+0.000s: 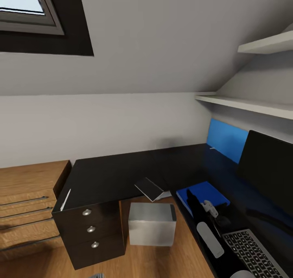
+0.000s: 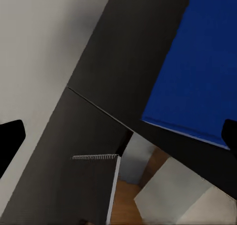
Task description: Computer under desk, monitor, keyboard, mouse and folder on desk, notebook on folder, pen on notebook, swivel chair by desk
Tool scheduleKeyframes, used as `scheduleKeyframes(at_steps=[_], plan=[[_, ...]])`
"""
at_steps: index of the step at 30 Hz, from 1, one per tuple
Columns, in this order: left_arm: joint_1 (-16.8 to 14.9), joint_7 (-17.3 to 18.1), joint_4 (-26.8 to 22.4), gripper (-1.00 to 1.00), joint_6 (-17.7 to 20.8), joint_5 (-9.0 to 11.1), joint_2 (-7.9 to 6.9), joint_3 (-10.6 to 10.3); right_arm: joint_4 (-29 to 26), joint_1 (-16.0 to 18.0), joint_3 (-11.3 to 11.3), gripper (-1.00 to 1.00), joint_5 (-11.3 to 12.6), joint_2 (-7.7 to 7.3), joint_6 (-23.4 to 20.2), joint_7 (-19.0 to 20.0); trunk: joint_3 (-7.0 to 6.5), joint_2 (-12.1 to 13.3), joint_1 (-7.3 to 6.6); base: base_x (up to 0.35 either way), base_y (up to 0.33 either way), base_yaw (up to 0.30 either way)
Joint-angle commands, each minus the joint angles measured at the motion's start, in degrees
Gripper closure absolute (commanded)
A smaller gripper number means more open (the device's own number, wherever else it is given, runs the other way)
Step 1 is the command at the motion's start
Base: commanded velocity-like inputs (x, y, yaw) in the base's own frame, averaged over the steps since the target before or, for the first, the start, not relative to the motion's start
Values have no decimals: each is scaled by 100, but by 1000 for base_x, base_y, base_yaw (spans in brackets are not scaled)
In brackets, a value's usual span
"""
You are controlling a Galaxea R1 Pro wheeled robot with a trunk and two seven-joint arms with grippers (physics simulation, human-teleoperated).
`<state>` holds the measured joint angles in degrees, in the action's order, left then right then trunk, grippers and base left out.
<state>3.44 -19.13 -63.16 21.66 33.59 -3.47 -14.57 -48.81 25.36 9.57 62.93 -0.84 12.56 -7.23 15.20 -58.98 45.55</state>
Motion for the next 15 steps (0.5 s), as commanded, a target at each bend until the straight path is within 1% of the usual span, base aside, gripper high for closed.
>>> scheduleKeyframes(at_steps=[1, 2, 3, 5, 7, 9, 10, 11, 12, 15], plan=[[-1, -56, -13, -100, -6, 62, -6, -18, -62, 4, 126, -100, -10, -15, -109, -72, -12, 37, -22, 0, 0, 0], [-1, -56, -13, -100, -10, 63, -6, -19, -96, 4, 199, -100, -58, -20, -215, -99, -30, 77, -44, 0, 0, 0], [-1, -56, -13, -100, -18, 65, -8, -19, -187, 4, 378, -100, -195, -35, -479, -183, -48, 117, -66, 0, 0, 0], [-1, -56, -12, -100, -22, 67, -7, -19, -298, 4, 553, -100, -378, -71, -795, -324, -84, 197, -110, 0, 0, 0], [-1, -56, -12, -100, -27, 68, -6, -23, -575, 4, 786, -100, -874, -166, -1495, -809, -120, 277, -154, 0, 0, 0], [-1, -56, -12, -100, -28, 68, -5, -27, -731, 4, 848, -100, -1158, -191, -1835, -1111, -156, 358, -197, 0, 0, 0], [-1, -56, -12, -100, -29, 69, -5, -31, -903, 4, 893, -100, -1413, -205, -2124, -1394, -156, 358, -197, 0, 0, 0], [-1, -56, -12, -100, -29, 69, -5, -32, -992, 4, 910, -100, -1521, -208, -2239, -1517, -156, 358, -197, 0, 0, 0], [-1, -56, -12, -100, -29, 69, -5, -30, -1183, 4, 929, -100, -1680, -214, -2407, -1704, -156, 358, -197, 0, 0, 0], [-1, -56, -12, -100, -30, 70, -5, -23, -1455, 1, 944, -100, -1812, -227, -2565, -1866, -156, 358, -197, 0, 0, 0]])
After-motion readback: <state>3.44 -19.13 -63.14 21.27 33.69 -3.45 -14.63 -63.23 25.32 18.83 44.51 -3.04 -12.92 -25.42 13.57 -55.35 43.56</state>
